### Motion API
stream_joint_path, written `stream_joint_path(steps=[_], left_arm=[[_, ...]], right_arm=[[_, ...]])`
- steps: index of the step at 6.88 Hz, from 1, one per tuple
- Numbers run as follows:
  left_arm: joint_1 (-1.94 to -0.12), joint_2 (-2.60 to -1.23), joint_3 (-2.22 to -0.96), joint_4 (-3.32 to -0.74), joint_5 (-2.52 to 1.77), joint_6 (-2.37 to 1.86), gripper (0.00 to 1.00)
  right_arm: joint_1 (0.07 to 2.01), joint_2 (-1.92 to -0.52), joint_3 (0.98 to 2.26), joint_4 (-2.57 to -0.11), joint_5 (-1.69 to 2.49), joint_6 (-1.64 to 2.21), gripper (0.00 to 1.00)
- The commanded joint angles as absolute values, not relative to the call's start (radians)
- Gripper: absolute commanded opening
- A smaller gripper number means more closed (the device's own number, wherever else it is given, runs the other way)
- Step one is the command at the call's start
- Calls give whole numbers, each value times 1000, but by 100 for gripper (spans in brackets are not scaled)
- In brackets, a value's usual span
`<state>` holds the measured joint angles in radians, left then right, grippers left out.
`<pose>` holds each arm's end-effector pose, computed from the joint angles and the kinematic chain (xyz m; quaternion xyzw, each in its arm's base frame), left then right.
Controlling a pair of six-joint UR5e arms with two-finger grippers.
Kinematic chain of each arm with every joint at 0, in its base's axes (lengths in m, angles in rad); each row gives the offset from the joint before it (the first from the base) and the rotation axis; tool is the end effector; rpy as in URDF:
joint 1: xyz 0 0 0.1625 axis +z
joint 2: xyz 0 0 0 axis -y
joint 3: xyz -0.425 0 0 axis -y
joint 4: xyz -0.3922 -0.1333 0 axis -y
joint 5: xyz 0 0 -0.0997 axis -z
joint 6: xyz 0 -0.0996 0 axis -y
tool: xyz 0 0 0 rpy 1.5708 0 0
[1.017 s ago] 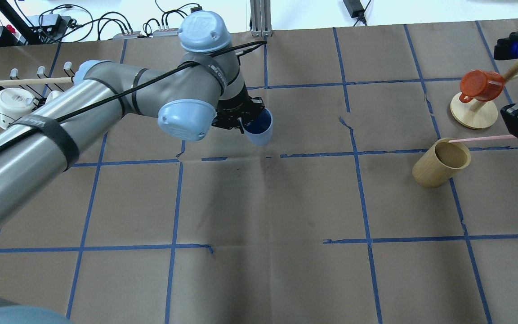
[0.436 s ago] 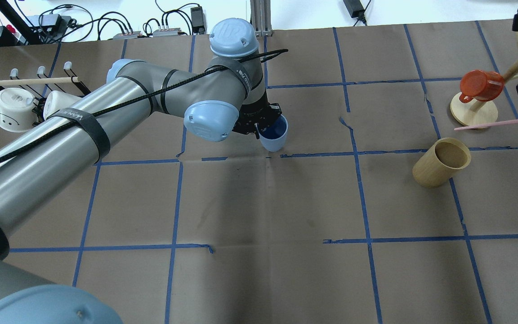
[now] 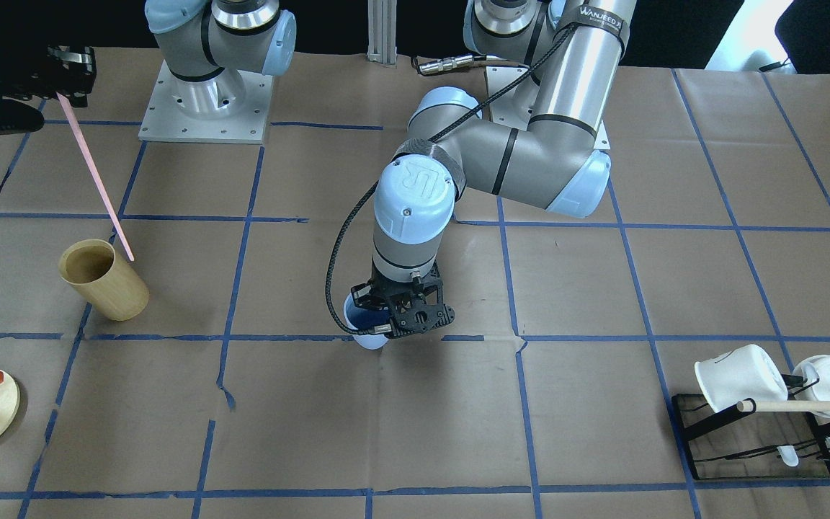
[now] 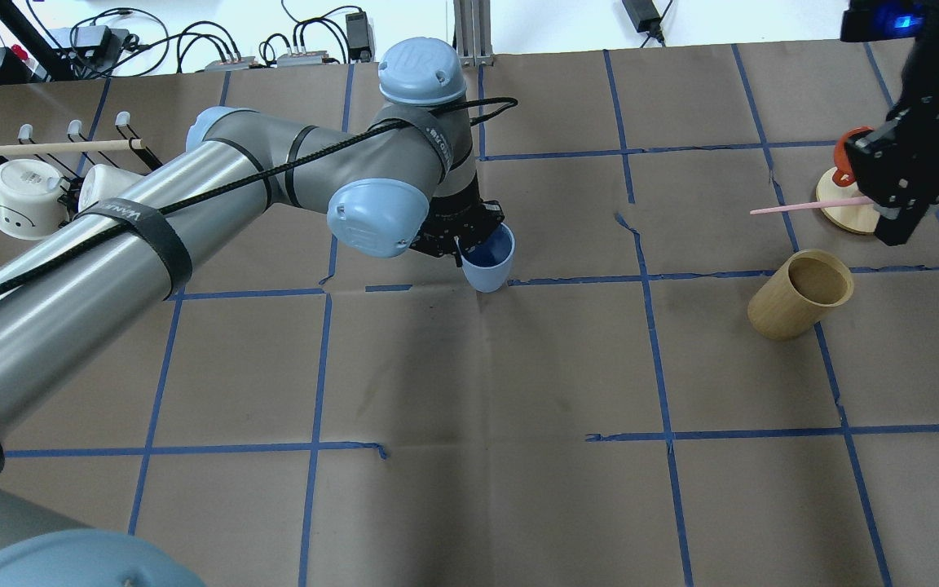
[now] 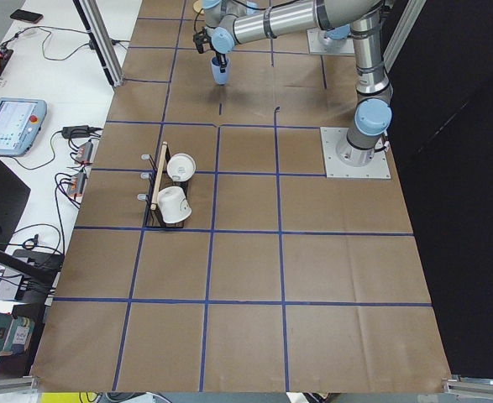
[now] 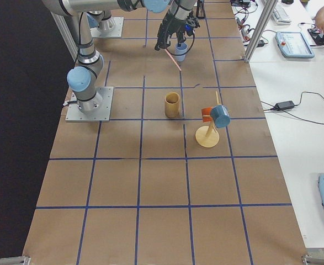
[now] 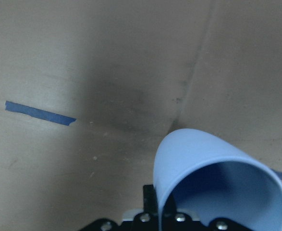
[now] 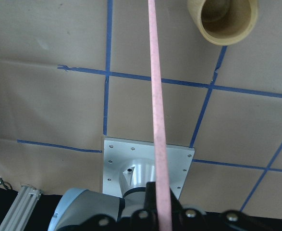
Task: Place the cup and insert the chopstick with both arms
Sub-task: 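Carry the blue cup to table center with left gripper while right lifts chopstick, then set the blue cup down, open and raise the left gripper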
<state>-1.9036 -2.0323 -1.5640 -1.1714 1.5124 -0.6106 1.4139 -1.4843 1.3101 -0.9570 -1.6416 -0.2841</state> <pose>-0.3391 -0.5553 0.2660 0.1391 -0.9895 -0.0379 0.0134 0.0511 -0.4849 0.5216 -0.0697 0.9729 0.2202 0.0140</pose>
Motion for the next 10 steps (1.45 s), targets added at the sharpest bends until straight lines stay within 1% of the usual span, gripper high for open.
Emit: stream_joint_path(steps=[1, 2, 3, 5, 6, 7, 9, 10], left_arm=[[-1901, -2040, -1563, -1172, 1537, -612, 20], [-1904, -2049, -1563, -1169, 1537, -612, 88], [-1904, -2043, -1563, -1161, 1537, -612, 100], [-1893, -2010, -1531, -1175, 1557, -603, 100], [-1867, -1967, -1528, -1190, 1572, -528, 100], [-1820, -1918, -1519, -1257, 1569, -388, 100], [-1697, -1768, -1471, -1462, 1533, -220, 100], [-1653, -1732, -1439, -1568, 1526, -142, 100]], right_arm=[[1477, -1465, 1313, -980, -1547, -188, 2], [1491, -1450, 1310, -973, -1539, -111, 2], [1509, -1441, 1304, -942, -1516, -51, 2], [1554, -1431, 1289, -891, -1441, 30, 2], [1596, -1430, 1287, -887, -1409, 99, 2], [1617, -1430, 1285, -867, -1370, 138, 2], [1615, -1422, 1292, -825, -1214, 225, 2], [1615, -1404, 1292, -824, -1151, 289, 2]])
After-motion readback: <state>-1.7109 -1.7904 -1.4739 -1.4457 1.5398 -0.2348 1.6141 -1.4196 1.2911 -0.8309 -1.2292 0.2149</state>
